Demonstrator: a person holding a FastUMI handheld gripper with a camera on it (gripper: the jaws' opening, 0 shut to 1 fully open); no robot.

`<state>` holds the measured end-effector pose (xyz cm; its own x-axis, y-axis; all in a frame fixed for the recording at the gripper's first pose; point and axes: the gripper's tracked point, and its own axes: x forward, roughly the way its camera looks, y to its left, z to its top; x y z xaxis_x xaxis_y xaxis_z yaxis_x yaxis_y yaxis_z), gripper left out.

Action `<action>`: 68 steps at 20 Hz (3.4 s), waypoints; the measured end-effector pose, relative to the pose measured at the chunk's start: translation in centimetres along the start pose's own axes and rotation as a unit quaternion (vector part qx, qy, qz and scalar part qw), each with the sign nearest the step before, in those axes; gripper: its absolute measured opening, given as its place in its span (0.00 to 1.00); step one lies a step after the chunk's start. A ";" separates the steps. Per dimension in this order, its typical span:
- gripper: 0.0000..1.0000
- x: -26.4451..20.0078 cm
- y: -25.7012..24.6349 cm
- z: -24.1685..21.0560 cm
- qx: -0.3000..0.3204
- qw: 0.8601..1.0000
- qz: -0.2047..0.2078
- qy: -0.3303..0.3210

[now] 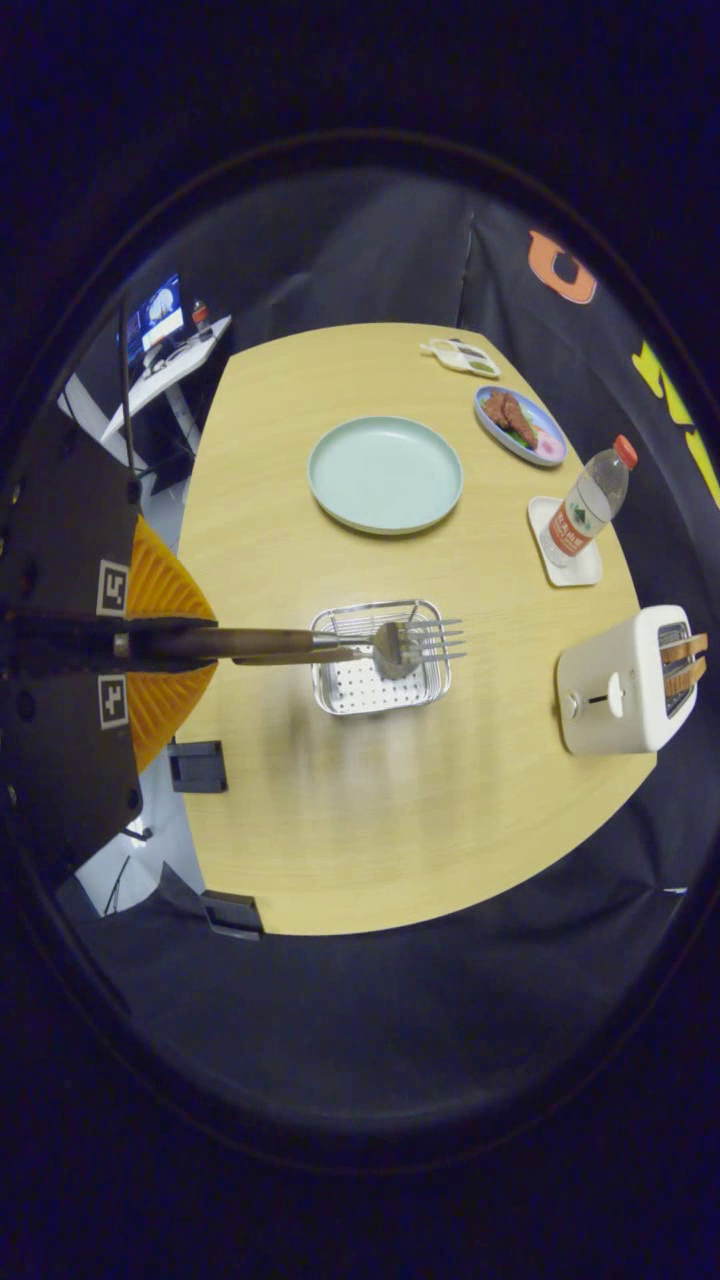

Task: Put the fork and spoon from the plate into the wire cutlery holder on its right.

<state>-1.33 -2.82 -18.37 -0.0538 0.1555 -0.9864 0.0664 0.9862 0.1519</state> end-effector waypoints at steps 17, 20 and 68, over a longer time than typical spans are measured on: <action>0.63 -1.7 2.8 3.9 -0.014 0.995 0.018 -0.099; 0.78 -3.3 3.1 5.2 -0.035 0.987 0.008 -0.157; 0.96 -20.6 19.5 -5.5 -0.061 0.669 -0.029 -0.740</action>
<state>-4.42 13.57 5.22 0.9990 -0.0213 0.0398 0.0204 0.9995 0.0249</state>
